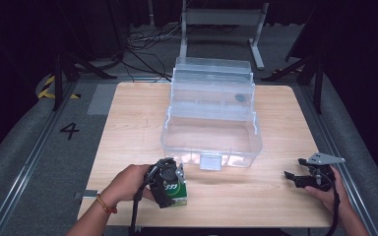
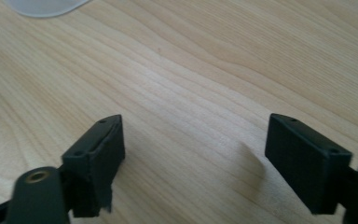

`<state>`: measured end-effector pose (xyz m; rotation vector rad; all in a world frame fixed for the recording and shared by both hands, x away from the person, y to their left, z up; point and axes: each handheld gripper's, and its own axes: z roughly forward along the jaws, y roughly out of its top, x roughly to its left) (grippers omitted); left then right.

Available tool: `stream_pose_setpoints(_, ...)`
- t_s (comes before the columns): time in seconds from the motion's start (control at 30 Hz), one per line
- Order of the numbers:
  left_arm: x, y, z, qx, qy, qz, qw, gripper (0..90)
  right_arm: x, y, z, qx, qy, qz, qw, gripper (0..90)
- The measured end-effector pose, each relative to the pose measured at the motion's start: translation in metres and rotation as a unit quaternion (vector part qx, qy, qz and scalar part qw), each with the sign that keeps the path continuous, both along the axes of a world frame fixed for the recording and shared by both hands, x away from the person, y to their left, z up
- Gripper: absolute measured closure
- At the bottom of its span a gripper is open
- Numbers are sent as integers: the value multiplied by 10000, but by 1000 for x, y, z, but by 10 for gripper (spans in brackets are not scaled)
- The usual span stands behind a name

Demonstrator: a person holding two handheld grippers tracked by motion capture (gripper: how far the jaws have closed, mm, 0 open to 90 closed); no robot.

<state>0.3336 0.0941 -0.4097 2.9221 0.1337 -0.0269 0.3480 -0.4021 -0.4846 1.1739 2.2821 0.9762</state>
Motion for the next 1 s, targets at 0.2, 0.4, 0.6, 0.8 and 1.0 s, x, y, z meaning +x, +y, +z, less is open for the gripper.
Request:
stream_pose_setpoints(0.2,1,-6,3,65,-74,-108,9999,160,-1,0,-3,132,0,-113,9998,184)
stream_pose_setpoints(0.4,-1,-11,13,-54,-107,-201,9997,161,-2,1,-3,164,46,-243,9996,177)
stream_pose_setpoints(0.6,2,-12,37,-200,-242,-279,9991,161,-1,1,-3,157,46,-270,9995,166)
stream_pose_setpoints(0.8,4,-17,57,-297,-331,-365,9983,161,-1,1,-3,159,47,-272,9995,165)
stream_pose_setpoints(1.0,7,-19,77,-438,-436,-453,9971,160,-1,1,-3,157,46,-273,9995,165)
